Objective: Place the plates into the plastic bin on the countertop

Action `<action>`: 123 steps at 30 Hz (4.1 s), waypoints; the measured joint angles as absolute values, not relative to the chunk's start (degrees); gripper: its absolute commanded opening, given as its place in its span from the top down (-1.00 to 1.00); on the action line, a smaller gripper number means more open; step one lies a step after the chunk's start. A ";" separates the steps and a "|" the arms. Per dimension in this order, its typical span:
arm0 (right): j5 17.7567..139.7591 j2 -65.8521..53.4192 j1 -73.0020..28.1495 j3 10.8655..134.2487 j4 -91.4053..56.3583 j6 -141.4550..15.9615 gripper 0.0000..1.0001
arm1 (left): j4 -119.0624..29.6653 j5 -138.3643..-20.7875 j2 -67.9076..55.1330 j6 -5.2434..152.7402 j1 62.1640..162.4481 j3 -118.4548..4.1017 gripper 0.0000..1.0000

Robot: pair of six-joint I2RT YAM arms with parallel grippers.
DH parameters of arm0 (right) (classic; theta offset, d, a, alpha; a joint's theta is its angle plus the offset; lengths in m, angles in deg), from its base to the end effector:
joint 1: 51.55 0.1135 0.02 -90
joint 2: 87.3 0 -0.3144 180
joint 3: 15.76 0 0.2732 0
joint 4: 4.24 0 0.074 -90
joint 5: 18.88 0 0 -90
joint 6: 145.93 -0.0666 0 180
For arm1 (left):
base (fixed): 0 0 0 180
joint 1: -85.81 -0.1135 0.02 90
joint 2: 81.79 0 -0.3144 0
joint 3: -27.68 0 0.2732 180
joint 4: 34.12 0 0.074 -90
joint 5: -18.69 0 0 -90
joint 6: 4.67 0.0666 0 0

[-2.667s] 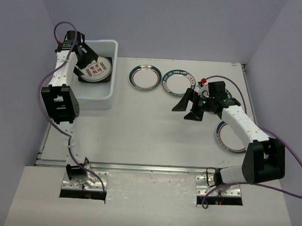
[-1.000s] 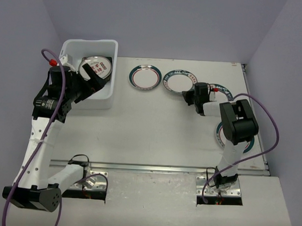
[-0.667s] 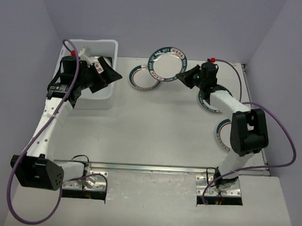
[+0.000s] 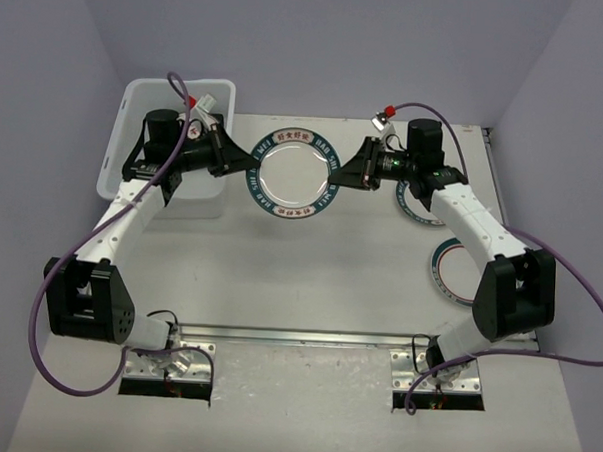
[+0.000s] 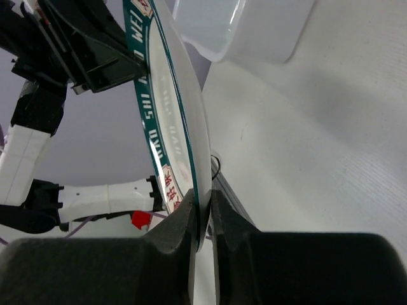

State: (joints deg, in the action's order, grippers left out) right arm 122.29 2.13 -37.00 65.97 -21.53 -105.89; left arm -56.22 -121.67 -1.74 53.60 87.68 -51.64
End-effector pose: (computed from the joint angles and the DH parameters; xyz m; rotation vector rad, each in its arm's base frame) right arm 0.3669 0.1488 0.3424 0.0284 2.2045 1.5710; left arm 0.3444 -0.0626 0.3745 0.0848 2.0180 -1.2378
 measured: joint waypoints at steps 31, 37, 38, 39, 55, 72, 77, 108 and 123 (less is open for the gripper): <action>108.83 -7.07 -44.99 54.86 -39.89 -101.49 -0.98 | -71.22 -71.39 29.05 31.38 65.90 -77.59 0.73; 109.25 -7.05 -44.99 54.79 -40.10 -100.85 -0.98 | -76.61 -72.36 41.83 32.25 67.12 -95.14 -0.57; 109.23 -7.05 -44.99 54.79 -40.13 -100.73 -0.98 | -76.89 -72.20 42.06 32.37 67.62 -95.82 -0.64; 109.22 -7.03 -44.99 54.79 -40.11 -100.62 -0.98 | -77.43 -71.70 41.87 32.52 68.24 -96.06 -0.78; 102.52 10.51 -39.13 63.71 -38.68 -100.32 -0.97 | -89.90 -65.65 35.41 37.94 73.14 -96.10 -1.00; 91.01 50.29 -34.78 93.84 -14.12 -120.21 -0.46 | -85.66 -75.05 -17.62 47.43 82.30 -67.89 -1.00; 87.03 56.13 -34.54 101.02 -11.72 -125.14 0.27 | -89.48 -75.02 -17.72 49.09 82.30 -66.52 -1.00; 113.93 13.70 -35.23 93.72 -46.09 -94.00 1.00 | -62.57 -114.49 1.85 51.68 90.70 -57.03 0.36; 114.58 9.66 -36.17 85.19 -45.42 -97.62 -0.97 | -61.25 -109.66 2.32 48.59 89.26 -58.84 1.00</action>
State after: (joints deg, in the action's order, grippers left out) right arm 114.58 9.66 -36.17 85.19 -45.42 -97.62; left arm -61.25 -109.66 2.32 48.59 89.26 -58.84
